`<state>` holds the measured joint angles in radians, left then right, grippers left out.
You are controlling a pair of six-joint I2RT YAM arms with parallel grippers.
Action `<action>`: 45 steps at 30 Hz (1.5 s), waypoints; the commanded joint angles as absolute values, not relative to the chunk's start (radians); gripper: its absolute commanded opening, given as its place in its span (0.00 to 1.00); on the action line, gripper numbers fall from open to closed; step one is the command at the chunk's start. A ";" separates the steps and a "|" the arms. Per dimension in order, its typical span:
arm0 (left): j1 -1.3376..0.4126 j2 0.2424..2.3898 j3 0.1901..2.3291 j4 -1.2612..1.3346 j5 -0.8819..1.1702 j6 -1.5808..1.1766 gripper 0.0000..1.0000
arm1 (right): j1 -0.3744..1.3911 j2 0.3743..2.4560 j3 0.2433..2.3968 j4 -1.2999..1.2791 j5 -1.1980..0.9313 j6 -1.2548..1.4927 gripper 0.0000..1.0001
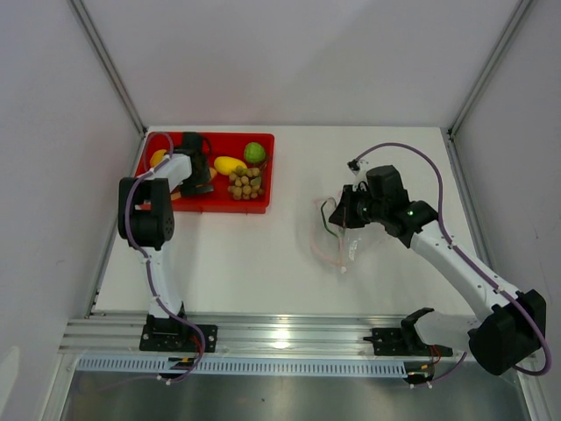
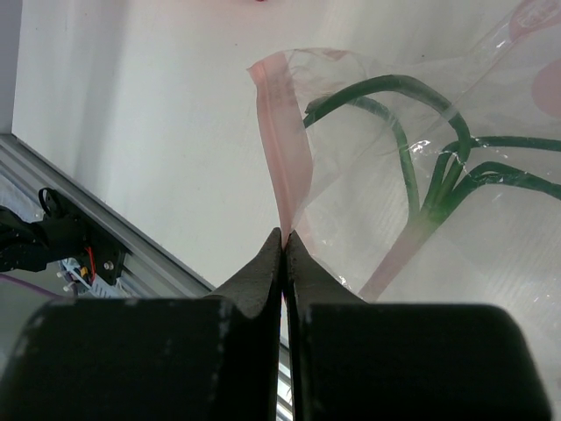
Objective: Place the food in the zip-top bag and seal the zipper
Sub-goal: Pick up the fake food from the bin.
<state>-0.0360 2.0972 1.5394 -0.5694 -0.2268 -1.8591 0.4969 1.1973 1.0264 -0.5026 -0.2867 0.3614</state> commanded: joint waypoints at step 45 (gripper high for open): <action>-0.063 1.724 1.335 -0.489 -0.187 -1.718 0.01 | 0.439 1.141 1.006 -0.434 -0.357 0.405 0.00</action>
